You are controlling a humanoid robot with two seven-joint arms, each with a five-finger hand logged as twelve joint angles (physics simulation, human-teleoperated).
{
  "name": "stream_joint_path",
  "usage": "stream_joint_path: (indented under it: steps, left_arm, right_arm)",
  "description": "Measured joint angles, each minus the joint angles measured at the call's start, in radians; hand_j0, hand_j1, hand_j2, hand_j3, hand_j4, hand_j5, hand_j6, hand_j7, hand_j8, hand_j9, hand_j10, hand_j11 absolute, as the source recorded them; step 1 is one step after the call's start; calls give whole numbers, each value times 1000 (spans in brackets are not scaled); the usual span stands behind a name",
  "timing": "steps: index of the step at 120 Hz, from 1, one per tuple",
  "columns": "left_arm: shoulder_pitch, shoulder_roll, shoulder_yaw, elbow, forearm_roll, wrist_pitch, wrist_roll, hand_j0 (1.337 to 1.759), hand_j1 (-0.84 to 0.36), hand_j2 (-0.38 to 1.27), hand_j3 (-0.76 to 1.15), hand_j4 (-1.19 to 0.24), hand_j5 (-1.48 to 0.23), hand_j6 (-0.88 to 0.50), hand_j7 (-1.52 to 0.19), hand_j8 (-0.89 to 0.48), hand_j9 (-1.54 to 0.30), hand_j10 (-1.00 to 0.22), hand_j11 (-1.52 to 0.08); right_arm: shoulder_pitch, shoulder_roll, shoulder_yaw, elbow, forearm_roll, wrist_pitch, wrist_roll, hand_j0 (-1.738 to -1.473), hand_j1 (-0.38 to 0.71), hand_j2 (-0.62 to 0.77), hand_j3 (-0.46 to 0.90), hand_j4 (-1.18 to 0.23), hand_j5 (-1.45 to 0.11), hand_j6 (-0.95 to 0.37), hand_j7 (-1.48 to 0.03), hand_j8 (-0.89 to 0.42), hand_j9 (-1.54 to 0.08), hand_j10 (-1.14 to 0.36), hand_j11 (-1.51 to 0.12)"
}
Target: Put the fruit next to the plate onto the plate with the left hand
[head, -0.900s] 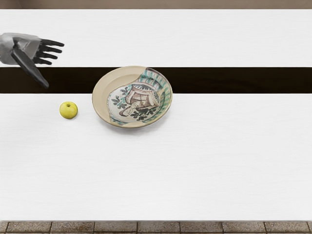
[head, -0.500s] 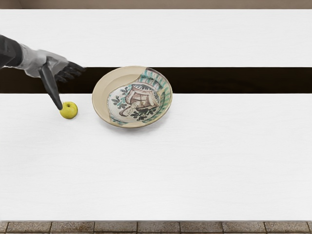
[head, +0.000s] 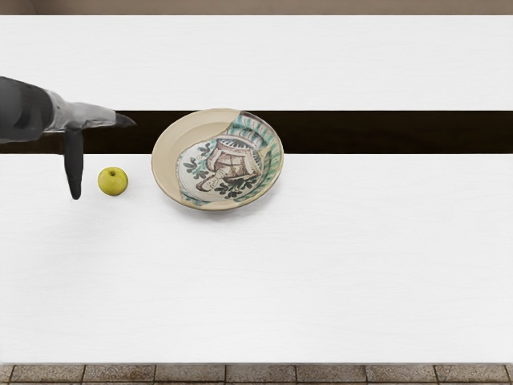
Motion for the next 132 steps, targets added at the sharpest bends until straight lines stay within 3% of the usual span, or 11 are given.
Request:
stream_joint_path:
  steps: [54,126,132]
  left_arm:
    - [64,-59,64,8,134,209,0,1658,213,25,0,-120,-150,-121,-150,-120,-149,-119,-149]
    - [108,-95,171,38,240,341,0,1658,178,32,0,-150,-188,-151,-188,-151,-188,-149,-188]
    - [110,-133,175,41,246,358,0,1658,178,32,0,-150,-189,-152,-188,-151,-188,-149,-188]
  right_arm:
    - [1,0,0,0,0,0,0,-1658,-331,-3,0,-15,-20,-15,-20,-15,-20,-15,-20]
    - [1,0,0,0,0,0,0,-1658,-331,-3,0,-15,-20,-15,-20,-15,-20,-15,-20]
    - [1,0,0,0,0,0,0,-1658,-331,-3,0,-15,-20,-15,-20,-15,-20,-15,-20]
